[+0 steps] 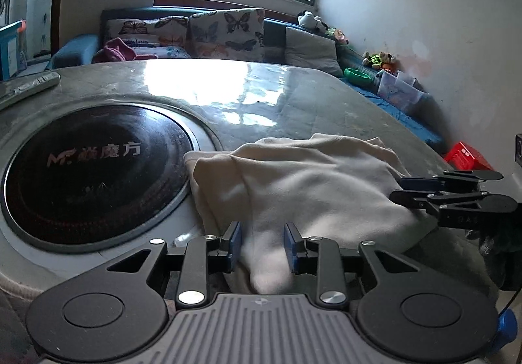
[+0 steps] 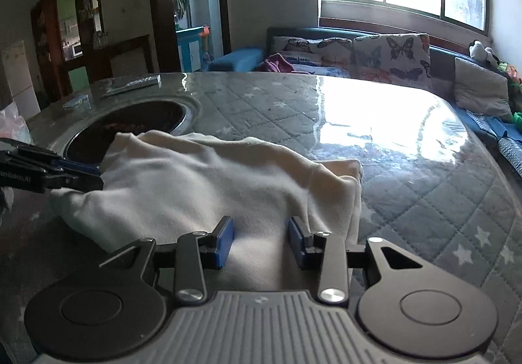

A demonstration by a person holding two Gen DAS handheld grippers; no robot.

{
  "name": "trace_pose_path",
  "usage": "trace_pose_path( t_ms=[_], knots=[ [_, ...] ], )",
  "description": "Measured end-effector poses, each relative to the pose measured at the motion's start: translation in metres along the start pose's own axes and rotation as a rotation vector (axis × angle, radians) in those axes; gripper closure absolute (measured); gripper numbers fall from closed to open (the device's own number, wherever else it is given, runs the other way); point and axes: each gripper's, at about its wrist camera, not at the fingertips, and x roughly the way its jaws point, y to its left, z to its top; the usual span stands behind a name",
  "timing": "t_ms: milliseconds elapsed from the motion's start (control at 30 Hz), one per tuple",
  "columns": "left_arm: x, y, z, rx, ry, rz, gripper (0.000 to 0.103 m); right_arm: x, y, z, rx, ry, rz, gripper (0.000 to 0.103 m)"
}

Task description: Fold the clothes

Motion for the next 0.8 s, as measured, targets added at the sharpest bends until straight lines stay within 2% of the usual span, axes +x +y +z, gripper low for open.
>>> trace_pose_path(
  t_ms=[233, 433, 600, 667, 800],
  knots=[
    [-0.001, -0.006, -0.006, -0.008, 0.023, -0.078, 0.071, -0.023, 0.000, -0.016, 0.019, 0.010, -0.024, 0.067],
    [-0.008, -0.017, -0.001, 0.051, 0.032, -0.111, 0.071, -0.053, -0.002, -0.027, 0.044, 0.031, -0.031, 0.067],
    [-0.008, -0.027, 0.028, 0.102, -0.039, -0.124, 0.072, -0.057, -0.009, -0.008, 0.058, 0.004, -0.040, 0.067],
    [0.005, -0.031, 0.036, 0.112, -0.029, -0.138, 0.072, -0.048, -0.013, 0.004, 0.057, -0.003, -0.045, 0.067],
    [0.040, -0.031, 0.045, 0.123, 0.031, -0.113, 0.076, -0.021, -0.019, 0.023, 0.030, 0.012, -0.045, 0.067]
  ],
)
